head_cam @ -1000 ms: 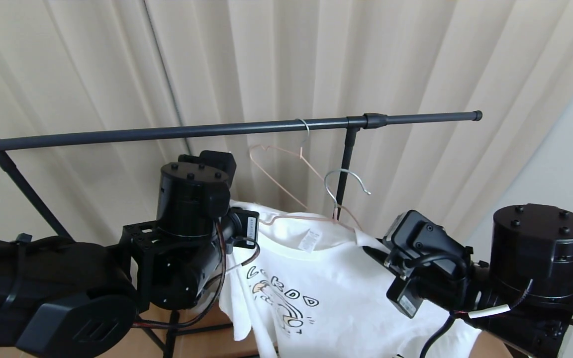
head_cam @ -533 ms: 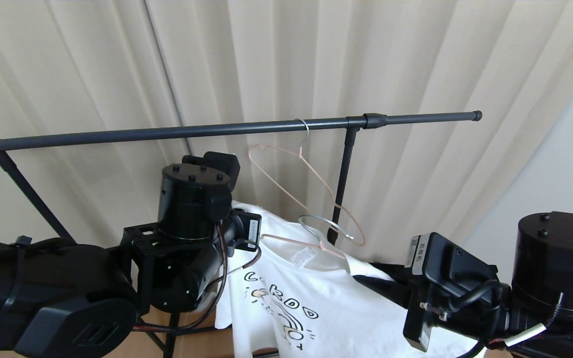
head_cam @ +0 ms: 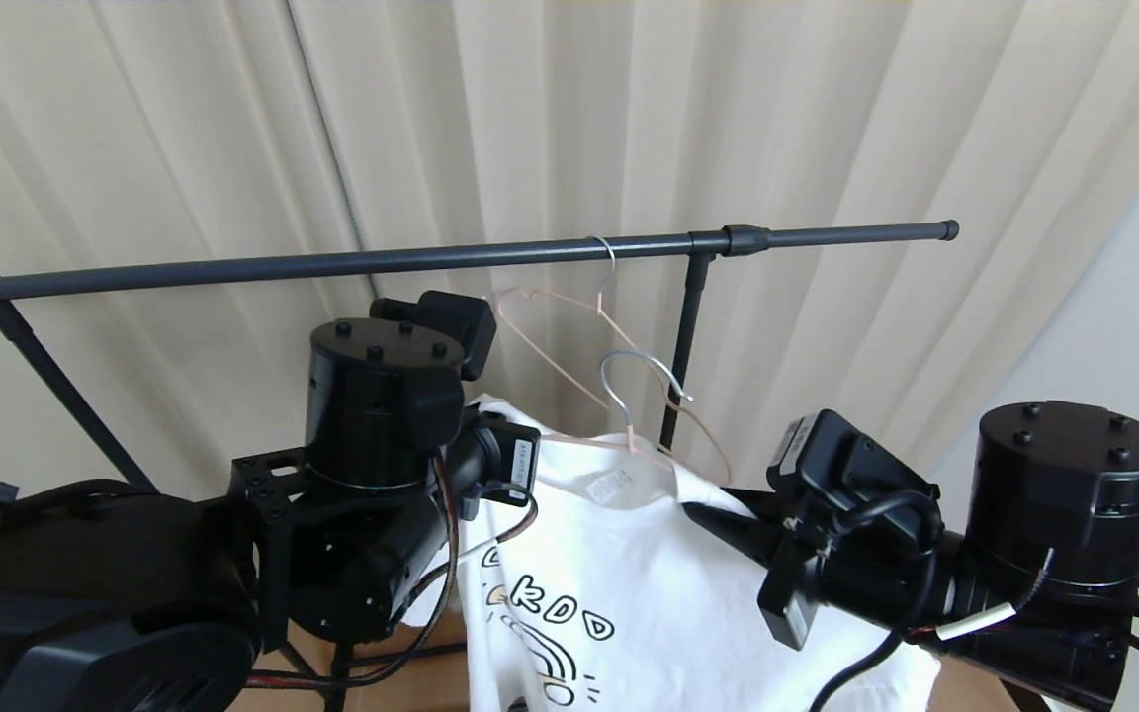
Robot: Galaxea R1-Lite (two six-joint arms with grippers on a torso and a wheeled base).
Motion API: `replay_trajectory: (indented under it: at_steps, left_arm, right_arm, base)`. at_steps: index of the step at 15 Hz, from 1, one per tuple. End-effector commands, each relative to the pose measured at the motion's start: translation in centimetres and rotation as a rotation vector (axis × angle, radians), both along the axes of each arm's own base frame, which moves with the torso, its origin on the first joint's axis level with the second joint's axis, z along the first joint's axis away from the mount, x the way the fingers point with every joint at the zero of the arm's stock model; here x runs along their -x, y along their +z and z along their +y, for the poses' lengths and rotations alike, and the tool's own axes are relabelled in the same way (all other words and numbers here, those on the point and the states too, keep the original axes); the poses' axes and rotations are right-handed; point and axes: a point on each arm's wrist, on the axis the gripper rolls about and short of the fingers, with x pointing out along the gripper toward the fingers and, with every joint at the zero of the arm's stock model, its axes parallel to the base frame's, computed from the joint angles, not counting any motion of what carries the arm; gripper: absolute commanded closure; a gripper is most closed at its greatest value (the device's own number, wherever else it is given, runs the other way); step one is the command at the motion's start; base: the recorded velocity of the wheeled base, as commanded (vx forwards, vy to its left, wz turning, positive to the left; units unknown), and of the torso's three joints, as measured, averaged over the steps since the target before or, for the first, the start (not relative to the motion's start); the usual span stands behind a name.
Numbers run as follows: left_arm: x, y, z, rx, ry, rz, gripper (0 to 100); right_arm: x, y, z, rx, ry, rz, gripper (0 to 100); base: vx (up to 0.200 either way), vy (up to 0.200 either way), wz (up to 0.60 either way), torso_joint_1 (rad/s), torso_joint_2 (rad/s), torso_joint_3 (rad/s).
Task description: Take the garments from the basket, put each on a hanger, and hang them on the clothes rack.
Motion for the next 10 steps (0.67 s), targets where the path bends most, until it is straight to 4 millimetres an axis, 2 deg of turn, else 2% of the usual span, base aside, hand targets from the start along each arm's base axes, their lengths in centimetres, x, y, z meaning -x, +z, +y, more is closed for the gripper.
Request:
replay_trajectory:
  at_steps: [1, 4, 10]
  left_arm:
    - [1.0, 1.1, 0.0, 0.026, -0.03, -0.023, 100]
    - [1.9, 2.0, 0.0, 0.056, -0.088, -0.036, 100]
    - [2.6, 2.6, -0.2, 0.076, -0.119, -0.047, 100]
  right_arm:
    - [-1.1, -1.6, 1.0, -0.003, -0.02, 0.005, 100]
    - [-2.0, -2.5, 1.7, -0.029, -0.033, -0.013, 100]
    - [-2.4, -4.2, 2.4, -0.036, -0.03, -0.017, 100]
  base:
    - [0.0, 0.0, 0.0, 0.0, 0.0, 0.0]
    - [0.0, 0.0, 0.0, 0.0, 0.0, 0.0]
    - [0.0, 0.0, 0.0, 0.0, 0.0, 0.0]
